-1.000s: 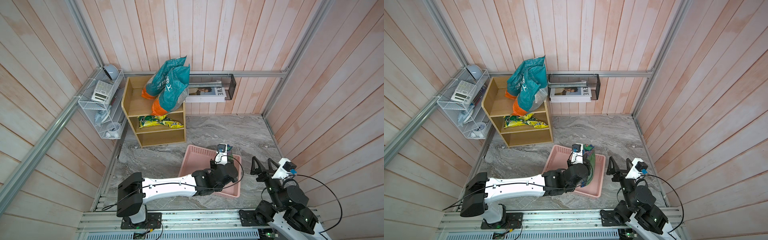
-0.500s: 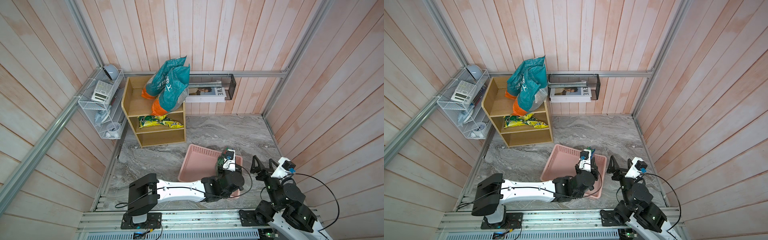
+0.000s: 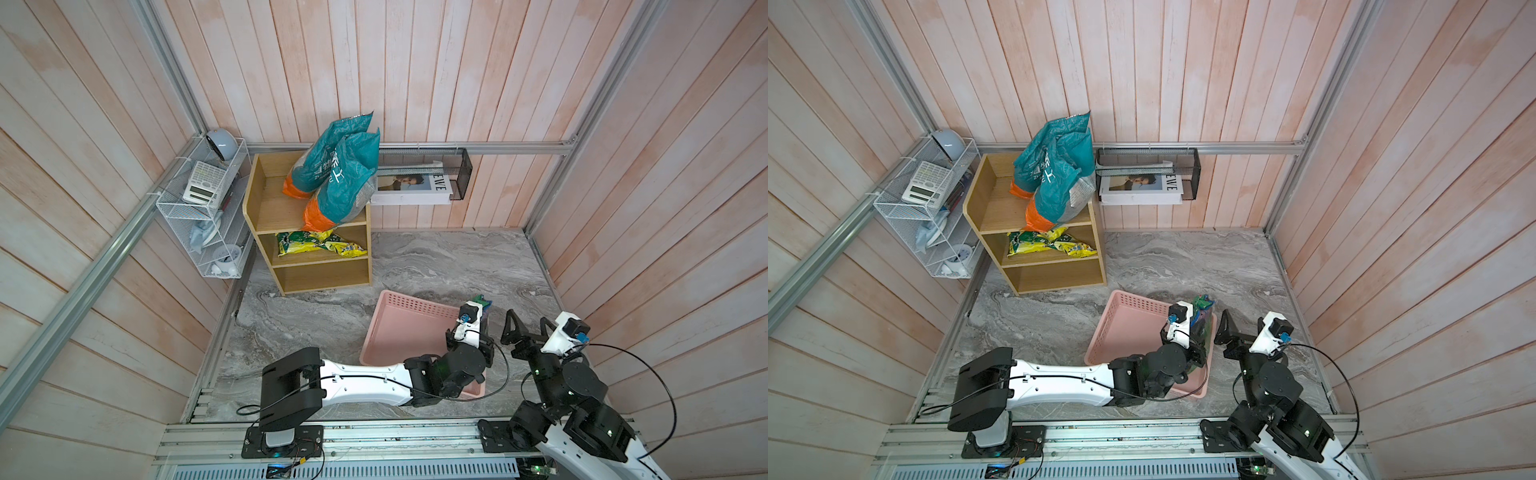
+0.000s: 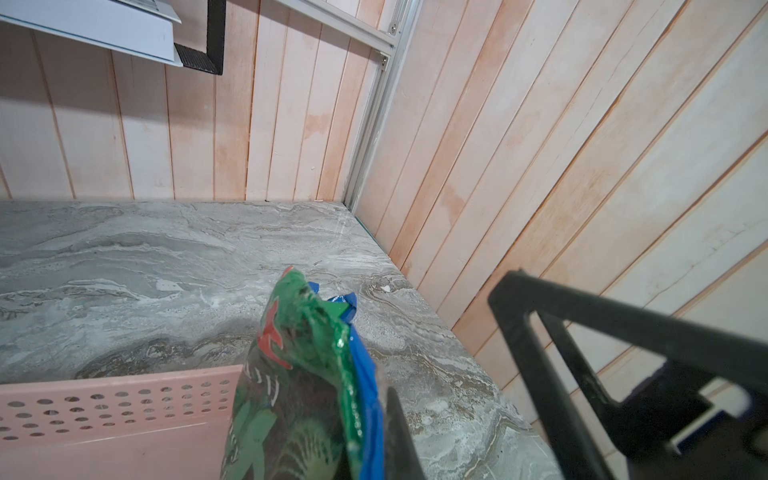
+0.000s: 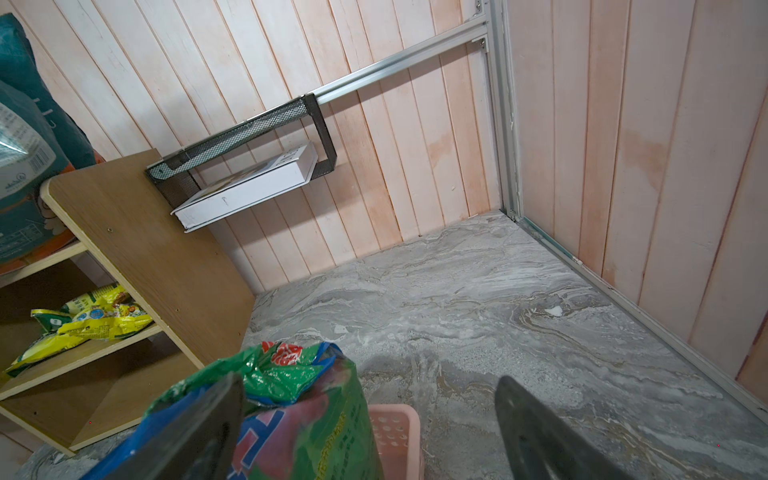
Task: Take down the fertilizer bag from the shelf
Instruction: Place the fertilizer bag in the storage box.
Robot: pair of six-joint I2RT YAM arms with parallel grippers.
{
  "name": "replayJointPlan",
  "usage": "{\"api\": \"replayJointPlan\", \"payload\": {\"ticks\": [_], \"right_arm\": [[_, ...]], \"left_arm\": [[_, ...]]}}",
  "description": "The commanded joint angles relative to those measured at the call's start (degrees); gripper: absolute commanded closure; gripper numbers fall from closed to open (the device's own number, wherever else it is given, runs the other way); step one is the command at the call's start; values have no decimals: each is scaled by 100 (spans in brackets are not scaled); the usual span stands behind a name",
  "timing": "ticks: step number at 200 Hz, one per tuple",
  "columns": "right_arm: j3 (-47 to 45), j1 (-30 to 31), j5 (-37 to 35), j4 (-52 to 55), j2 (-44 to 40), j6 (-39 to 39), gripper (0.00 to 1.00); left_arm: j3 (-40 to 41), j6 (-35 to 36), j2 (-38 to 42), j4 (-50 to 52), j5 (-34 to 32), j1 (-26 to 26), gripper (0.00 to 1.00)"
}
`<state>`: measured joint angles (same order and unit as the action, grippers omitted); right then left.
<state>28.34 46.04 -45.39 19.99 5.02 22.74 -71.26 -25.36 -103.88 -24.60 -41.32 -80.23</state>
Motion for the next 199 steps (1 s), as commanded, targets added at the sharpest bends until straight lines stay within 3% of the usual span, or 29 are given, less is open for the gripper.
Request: {"api": "replayJointPlan", "payload": {"ticks": [1,29,103,116,132,149,161,199], "right_arm": [[83,10,-155,103,-189,46,2],[100,10,-133,102,-127,46,2],[106,10,-117,84,-52,29,2],[102,10,-119,78,-77,29,2],[102,10,-104,84,-80,29,2],[103,8,-117,101,-89,29,2],[102,10,-115,109,-97,39,2],[76,10,-52,100,-124,55,2]], "left_arm": [[113,-160,-35,-1173,-103,-6,100],[250,-379,-203,-1493,-236,-17,100],[229,-359,-468,-1624,238,-177,100],[202,-338,-443,-1480,343,-203,72],[157,-287,-383,-1246,456,-219,45],[157,-182,-267,-1065,532,-243,30],[185,-77,-146,-960,541,-255,12],[215,690,701,-338,145,-337,0]]}}
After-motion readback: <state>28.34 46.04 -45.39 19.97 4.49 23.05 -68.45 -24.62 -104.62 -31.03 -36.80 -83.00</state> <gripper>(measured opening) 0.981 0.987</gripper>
